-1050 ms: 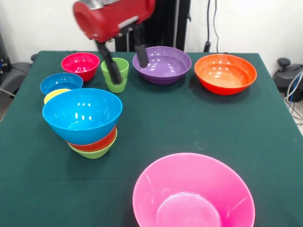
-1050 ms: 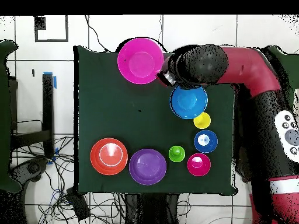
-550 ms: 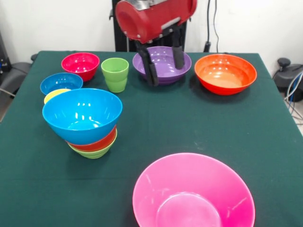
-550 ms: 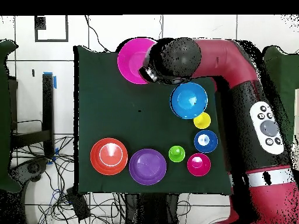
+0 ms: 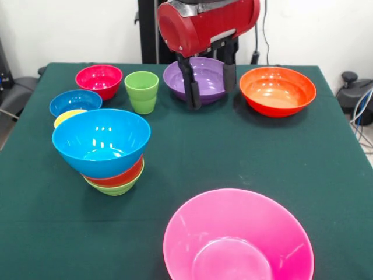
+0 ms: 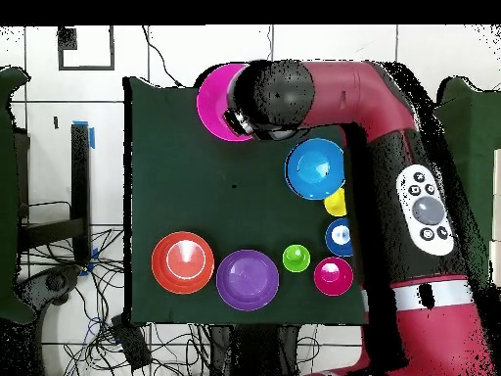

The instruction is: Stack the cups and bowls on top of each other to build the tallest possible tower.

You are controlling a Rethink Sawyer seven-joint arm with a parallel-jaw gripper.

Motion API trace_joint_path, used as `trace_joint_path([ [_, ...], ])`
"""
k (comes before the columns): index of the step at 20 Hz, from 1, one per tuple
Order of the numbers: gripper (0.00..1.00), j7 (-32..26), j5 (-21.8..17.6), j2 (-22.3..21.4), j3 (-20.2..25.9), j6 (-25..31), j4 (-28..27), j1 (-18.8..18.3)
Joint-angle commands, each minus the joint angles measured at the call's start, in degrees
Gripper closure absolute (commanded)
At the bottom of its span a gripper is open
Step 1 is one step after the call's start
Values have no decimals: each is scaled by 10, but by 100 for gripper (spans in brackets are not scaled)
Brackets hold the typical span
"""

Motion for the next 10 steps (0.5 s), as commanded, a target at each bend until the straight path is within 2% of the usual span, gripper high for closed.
trace_joint_path([
  [1, 0, 155, -54, -12, -93, -23, -35, 52],
  [10, 0, 201, -81, -6, -132, -54, -62, 90],
])
